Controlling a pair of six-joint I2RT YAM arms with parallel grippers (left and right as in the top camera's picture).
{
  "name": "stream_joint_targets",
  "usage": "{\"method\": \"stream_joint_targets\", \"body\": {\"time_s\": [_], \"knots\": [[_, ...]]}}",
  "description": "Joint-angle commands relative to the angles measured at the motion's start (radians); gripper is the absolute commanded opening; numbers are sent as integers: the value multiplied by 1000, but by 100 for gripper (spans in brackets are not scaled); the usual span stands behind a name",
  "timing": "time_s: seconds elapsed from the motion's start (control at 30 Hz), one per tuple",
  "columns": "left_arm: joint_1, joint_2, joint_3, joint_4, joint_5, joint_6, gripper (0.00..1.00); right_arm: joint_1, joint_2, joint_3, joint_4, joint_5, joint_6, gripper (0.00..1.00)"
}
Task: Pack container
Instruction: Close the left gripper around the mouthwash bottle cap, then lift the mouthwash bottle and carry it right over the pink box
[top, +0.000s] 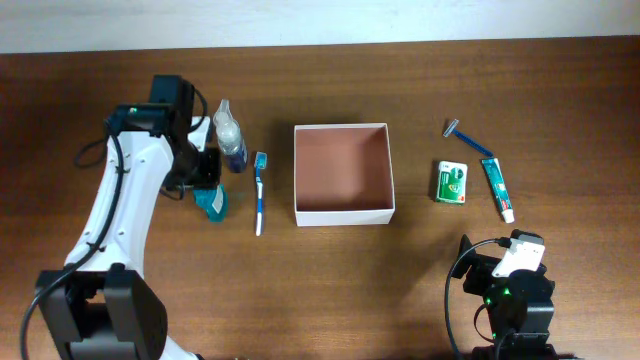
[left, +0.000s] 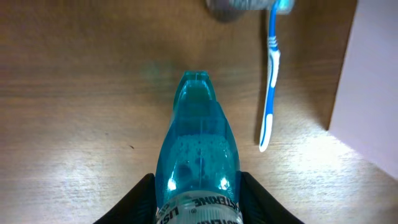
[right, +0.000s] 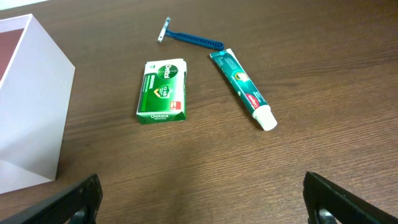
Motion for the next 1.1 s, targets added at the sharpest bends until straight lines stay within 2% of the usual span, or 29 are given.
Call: {"method": "stream_joint_targets", "body": {"time_s": [0.0,0.27,0.53,0.8,1.07], "knots": [[-3,1,46,-8,4,8,34,4,-7,-3,3,13,5,99],[-3,1,84,-50,5,8,34,4,-7,-3,3,13,5,99],[-28,1,286,-160,105,8,34,4,-7,-3,3,13,5,99],[-205,1,433,-181,134,-20,33,4,-7,-3,3,13,5,99],[-378,3,436,-72,132,-134,33,4,-7,-3,3,13,5,99]]}}
